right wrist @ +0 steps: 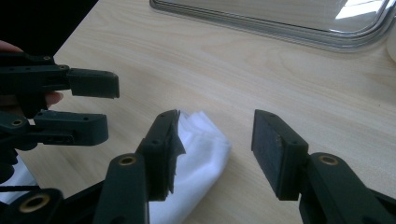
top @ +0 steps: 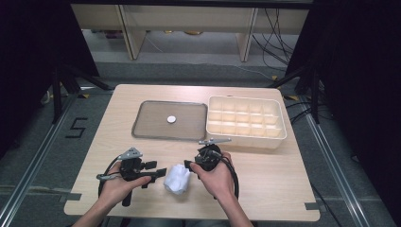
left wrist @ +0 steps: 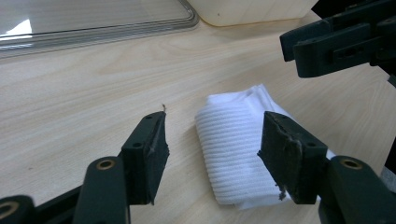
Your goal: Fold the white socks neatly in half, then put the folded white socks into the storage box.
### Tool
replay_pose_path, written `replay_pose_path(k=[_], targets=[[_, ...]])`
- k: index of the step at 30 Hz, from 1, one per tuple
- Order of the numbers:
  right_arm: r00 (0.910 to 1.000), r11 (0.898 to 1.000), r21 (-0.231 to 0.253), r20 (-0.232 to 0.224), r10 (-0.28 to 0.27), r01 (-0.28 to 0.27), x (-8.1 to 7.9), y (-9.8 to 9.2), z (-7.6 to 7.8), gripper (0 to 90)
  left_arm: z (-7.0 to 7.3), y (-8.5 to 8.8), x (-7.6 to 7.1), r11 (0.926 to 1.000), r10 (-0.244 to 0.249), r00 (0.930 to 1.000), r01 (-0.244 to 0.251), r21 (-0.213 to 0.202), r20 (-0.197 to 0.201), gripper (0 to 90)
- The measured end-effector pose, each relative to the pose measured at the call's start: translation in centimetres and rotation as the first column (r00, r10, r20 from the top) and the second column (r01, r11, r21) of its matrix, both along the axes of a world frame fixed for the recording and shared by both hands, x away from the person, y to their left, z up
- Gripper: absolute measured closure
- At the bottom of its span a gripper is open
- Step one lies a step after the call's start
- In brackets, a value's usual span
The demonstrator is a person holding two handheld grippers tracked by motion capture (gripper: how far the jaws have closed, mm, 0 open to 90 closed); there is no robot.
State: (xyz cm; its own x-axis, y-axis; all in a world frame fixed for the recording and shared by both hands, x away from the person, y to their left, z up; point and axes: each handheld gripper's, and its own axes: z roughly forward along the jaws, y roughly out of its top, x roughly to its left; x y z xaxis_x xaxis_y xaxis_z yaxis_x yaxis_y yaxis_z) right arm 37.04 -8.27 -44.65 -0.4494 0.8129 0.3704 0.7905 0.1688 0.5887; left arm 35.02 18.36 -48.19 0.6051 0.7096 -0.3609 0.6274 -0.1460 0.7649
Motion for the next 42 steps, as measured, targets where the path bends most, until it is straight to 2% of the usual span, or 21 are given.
replay_pose_path(k=[2,6,7,8,9,11,14,15,18,19,21,24,25,26,27,31,34,37,40,41,42], targets=[[0.9997,1.000,-0.003,-0.025,0.009,-0.009,0.0,-0.1,-0.1,51.3,-0.1,0.0,0.0,1.0000,-0.002,1.0000,0.002,0.007,0.001,39.1],[0.9991,1.000,0.004,-0.031,0.029,-0.029,-0.2,0.3,-0.3,50.2,-0.2,0.1,0.0,0.9998,-0.006,1.0000,0.006,0.017,-0.004,38.9],[0.9992,0.999,0.013,-0.011,0.038,-0.037,-0.2,0.5,-0.4,49.5,-0.2,0.1,0.0,0.9999,-0.006,1.0000,0.006,0.008,-0.003,38.9],[0.9982,0.999,0.016,-0.033,0.049,-0.049,-0.1,0.5,-0.4,48.7,-0.2,0.1,0.0,1.0000,-0.005,1.0000,0.005,0.005,-0.002,38.8],[0.9984,0.999,0.002,-0.031,0.047,-0.047,0.0,0.5,-0.4,48.5,-0.2,0.1,0.1,1.0000,-0.004,1.0000,0.004,0.006,0.000,38.8],[0.9984,0.999,0.010,-0.030,0.049,-0.049,0.1,0.6,-0.6,47.0,-0.3,0.1,0.1,1.0000,-0.001,1.0000,0.001,-0.003,0.001,38.8],[0.9946,0.996,0.026,-0.057,0.087,-0.086,0.4,0.6,-0.8,44.2,-0.4,0.1,0.1,1.0000,0.009,1.0000,-0.009,0.005,-0.003,38.8],[0.9958,0.996,0.039,-0.047,0.079,-0.077,0.3,0.7,-0.8,43.6,-0.4,0.0,0.1,1.0000,0.008,1.0000,-0.008,0.002,-0.001,38.8],[0.9954,0.996,0.035,-0.043,0.086,-0.085,0.4,0.8,-0.8,41.9,-0.5,0.0,0.1,0.9999,0.010,0.9999,-0.010,0.005,-0.001,38.7],[0.9928,0.995,0.036,-0.066,0.100,-0.098,0.5,0.7,-0.8,41.1,-0.6,0.0,0.1,1.0000,0.007,1.0000,-0.007,0.006,-0.002,38.7],[0.9922,0.994,0.021,-0.061,0.109,-0.108,0.6,1.0,-0.9,39.9,-0.6,-0.1,0.0,1.0000,0.009,0.9999,-0.009,0.002,-0.007,38.4],[0.9907,0.994,0.010,-0.084,0.107,-0.106,0.8,1.3,-0.8,38.4,-0.5,-0.2,-0.3,1.0000,-0.001,1.0000,0.001,0.007,-0.007,38.2],[0.9899,0.992,0.009,-0.070,0.124,-0.123,0.8,1.4,-0.9,38.3,-0.5,-0.2,-0.4,1.0000,-0.005,1.0000,0.005,0.004,-0.005,38.2],[0.9889,0.994,0.009,-0.103,0.107,-0.107,0.8,1.6,-0.7,37.9,-0.5,-0.3,-0.6,1.0000,-0.009,0.9999,0.009,0.000,-0.005,38.1],[0.9892,0.994,0.005,-0.094,0.112,-0.112,0.8,1.6,-0.8,38.0,-0.4,-0.3,-0.7,0.9999,-0.012,0.9999,0.012,0.003,-0.004,38.1],[0.9845,0.995,-0.001,-0.145,0.099,-0.101,1.1,2.3,-1.0,39.0,-0.9,-0.6,-1.2,0.9983,-0.050,0.9975,0.048,-0.032,-0.050,39.1],[0.9857,0.995,-0.006,-0.137,0.099,-0.100,1.2,2.6,-0.9,38.2,-1.3,-0.8,-1.3,0.9978,-0.056,0.9957,0.053,-0.040,-0.074,39.3],[0.9861,0.994,-0.018,-0.132,0.101,-0.105,1.5,2.6,-1.1,37.3,-1.7,-1.0,-1.1,0.9981,-0.057,0.9945,0.055,-0.029,-0.088,39.5],[0.9861,0.995,-0.031,-0.140,0.090,-0.095,1.7,2.4,-1.4,36.4,-1.7,-1.3,-1.0,0.9985,-0.052,0.9943,0.050,-0.022,-0.093,39.5],[0.9839,0.996,-0.044,-0.163,0.073,-0.081,1.9,2.2,-1.7,36.0,-1.7,-1.4,-1.0,0.9982,-0.055,0.9938,0.053,-0.028,-0.096,39.6],[0.9847,0.996,-0.039,-0.157,0.075,-0.082,1.9,2.2,-1.8,35.7,-1.7,-1.4,-1.0,0.9976,-0.065,0.9929,0.062,-0.029,-0.100,39.6]])
